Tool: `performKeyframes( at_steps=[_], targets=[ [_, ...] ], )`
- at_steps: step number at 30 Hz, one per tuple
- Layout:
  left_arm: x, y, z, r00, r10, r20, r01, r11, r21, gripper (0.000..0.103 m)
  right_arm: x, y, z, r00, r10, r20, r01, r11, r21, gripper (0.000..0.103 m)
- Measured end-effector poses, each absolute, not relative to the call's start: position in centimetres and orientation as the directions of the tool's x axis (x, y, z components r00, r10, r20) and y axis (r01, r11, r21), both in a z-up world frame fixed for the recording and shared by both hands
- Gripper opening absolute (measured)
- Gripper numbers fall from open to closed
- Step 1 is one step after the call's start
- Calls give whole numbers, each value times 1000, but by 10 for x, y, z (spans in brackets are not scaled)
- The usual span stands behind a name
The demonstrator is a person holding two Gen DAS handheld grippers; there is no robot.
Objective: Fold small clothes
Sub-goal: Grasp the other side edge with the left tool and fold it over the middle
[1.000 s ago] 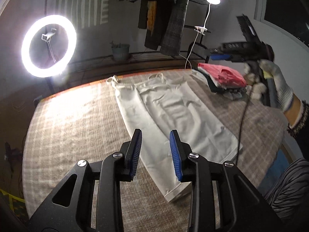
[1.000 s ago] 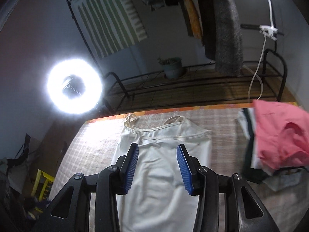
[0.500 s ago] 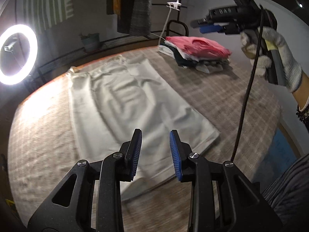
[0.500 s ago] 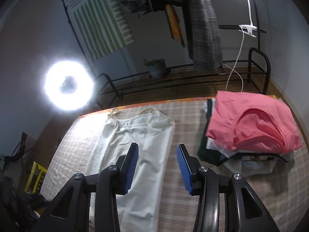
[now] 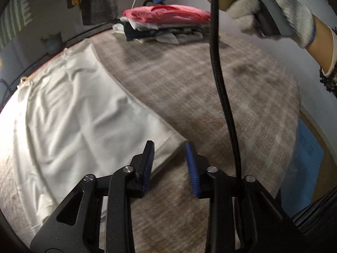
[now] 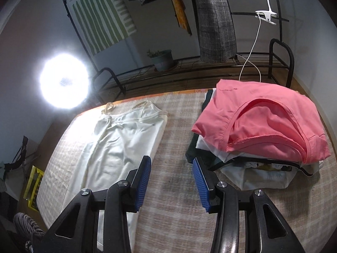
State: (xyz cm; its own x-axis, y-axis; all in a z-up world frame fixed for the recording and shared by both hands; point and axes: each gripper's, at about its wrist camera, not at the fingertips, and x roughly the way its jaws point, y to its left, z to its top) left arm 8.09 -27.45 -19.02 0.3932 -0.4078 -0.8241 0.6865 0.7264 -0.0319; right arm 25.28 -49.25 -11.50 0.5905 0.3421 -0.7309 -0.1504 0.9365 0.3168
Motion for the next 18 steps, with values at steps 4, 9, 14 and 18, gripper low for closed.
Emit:
performKeyframes(
  at_steps=[4, 9, 14, 18],
  targets=[
    [85, -283, -199, 404, -375, -834, 661, 750, -17, 53, 265, -493, -126, 574, 378, -727, -168, 923, 347, 45],
    [89, -291, -201, 447, -331, -831, 627, 778, 28, 24, 292, -479, -143, 539, 442, -717, -194, 893, 406, 49],
    [99, -277, -199, 425, -374, -824, 594, 802, -58, 4, 327, -451, -161, 491, 491, -720, -208, 869, 450, 49],
    [102, -262, -190, 422, -418, -804, 558, 819, -133, 4, 356, -429, -176, 470, 480, -741, -189, 874, 447, 53]
  ],
)
